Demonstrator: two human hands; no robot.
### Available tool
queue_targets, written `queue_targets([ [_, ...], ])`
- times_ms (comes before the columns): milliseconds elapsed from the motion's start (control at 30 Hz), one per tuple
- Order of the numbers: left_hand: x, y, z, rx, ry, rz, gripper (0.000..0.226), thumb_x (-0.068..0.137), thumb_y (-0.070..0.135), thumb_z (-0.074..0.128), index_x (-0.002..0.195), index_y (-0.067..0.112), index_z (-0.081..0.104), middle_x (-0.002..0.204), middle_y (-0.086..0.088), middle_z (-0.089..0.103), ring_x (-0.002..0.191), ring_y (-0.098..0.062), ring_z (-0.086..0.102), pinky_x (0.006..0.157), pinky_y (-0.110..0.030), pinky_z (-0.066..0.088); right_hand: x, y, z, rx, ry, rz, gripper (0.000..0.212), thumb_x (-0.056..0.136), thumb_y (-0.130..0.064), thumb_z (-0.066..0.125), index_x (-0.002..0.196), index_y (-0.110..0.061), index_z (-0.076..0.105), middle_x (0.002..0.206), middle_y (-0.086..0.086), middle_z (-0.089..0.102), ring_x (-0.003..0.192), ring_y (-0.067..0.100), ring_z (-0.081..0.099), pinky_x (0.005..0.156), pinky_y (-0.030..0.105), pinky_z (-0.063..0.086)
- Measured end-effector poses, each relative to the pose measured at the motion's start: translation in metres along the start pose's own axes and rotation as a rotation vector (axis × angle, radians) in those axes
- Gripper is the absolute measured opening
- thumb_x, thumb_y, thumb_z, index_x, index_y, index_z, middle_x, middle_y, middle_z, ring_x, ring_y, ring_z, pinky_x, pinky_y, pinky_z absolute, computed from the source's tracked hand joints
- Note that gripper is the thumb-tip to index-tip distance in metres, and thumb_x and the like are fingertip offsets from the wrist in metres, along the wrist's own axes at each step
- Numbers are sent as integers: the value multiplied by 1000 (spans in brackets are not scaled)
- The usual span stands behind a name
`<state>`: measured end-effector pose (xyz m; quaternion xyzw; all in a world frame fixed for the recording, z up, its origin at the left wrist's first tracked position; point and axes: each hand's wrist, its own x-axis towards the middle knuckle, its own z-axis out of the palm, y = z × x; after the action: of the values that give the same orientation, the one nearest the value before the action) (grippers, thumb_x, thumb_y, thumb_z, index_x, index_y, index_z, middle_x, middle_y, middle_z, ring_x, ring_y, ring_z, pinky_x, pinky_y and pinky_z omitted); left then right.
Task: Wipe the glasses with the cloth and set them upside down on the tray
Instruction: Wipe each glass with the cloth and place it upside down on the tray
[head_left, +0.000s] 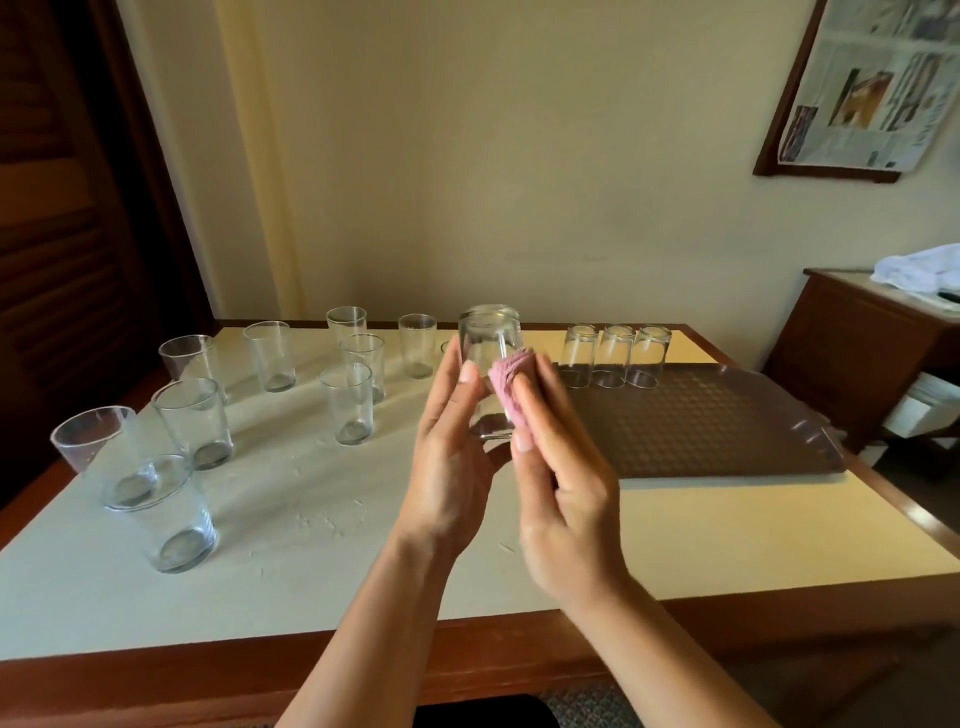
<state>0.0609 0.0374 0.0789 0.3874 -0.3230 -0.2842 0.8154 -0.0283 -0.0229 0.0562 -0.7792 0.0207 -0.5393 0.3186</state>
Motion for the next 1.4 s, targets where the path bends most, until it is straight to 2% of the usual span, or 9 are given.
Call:
queue_targets([
  [67,0,4,-2,5,-17,-44,54,103,38,46,156,36,41,132,6,73,112,-14,73,93,-40,56,-10,-1,0,11,5,9,45,98,10,52,143,6,48,159,22,38,149,31,38,118,39,39],
  [267,-10,-7,0,1,-36,-87,65,93,29,61,155,34,43,126,-2,73,71,-13,64,78,-36,50,27,4,-12,-12,71,23,41,103,1,49,144,4,49,158,19,41,150,20,38,118,26,35],
  [367,-2,-2,3,-14,24,-76,60,94,35,68,151,22,53,129,-4,71,90,-19,62,79,-31,51,7,-2,-7,-9,21,15,43,100,6,51,143,6,49,158,21,40,150,24,37,119,29,36],
  [500,-5,0,2,-38,-21,-176,55,100,45,50,153,29,50,134,-6,71,114,-28,65,100,-51,50,-2,1,-9,-12,44,-18,45,98,9,52,143,6,47,158,23,38,149,29,38,119,31,38],
  [767,0,-1,5,-7,-6,-88,64,92,38,67,153,32,47,121,-1,76,97,-18,73,78,-32,60,-6,0,-8,54,34,26,44,100,8,49,144,6,47,157,24,41,150,28,38,120,37,36],
  [867,0,-1,-1,43,-77,-123,53,103,39,51,155,40,41,119,-2,76,97,-21,69,87,-42,58,-17,0,-7,81,66,36,45,98,11,49,142,7,46,157,27,37,150,22,38,119,30,37],
  [1000,-8,-9,1,57,-107,-102,56,94,36,66,146,50,49,130,-4,69,88,-26,63,89,-50,51,20,6,-16,70,91,44,42,103,2,47,144,-1,45,159,12,40,151,23,36,119,30,36],
  [1233,-5,-2,-1,113,-100,-52,68,91,29,60,153,45,38,127,12,73,89,-17,71,82,-38,60,-16,6,-6,171,50,96,44,103,3,46,147,0,45,162,18,36,151,34,34,118,52,38],
  [1400,-11,-14,-1,114,-58,-2,79,86,22,78,154,35,42,139,-1,67,118,-27,68,89,-39,58,20,8,-14,117,91,87,43,103,2,46,145,-2,45,157,17,42,151,23,36,121,34,35],
])
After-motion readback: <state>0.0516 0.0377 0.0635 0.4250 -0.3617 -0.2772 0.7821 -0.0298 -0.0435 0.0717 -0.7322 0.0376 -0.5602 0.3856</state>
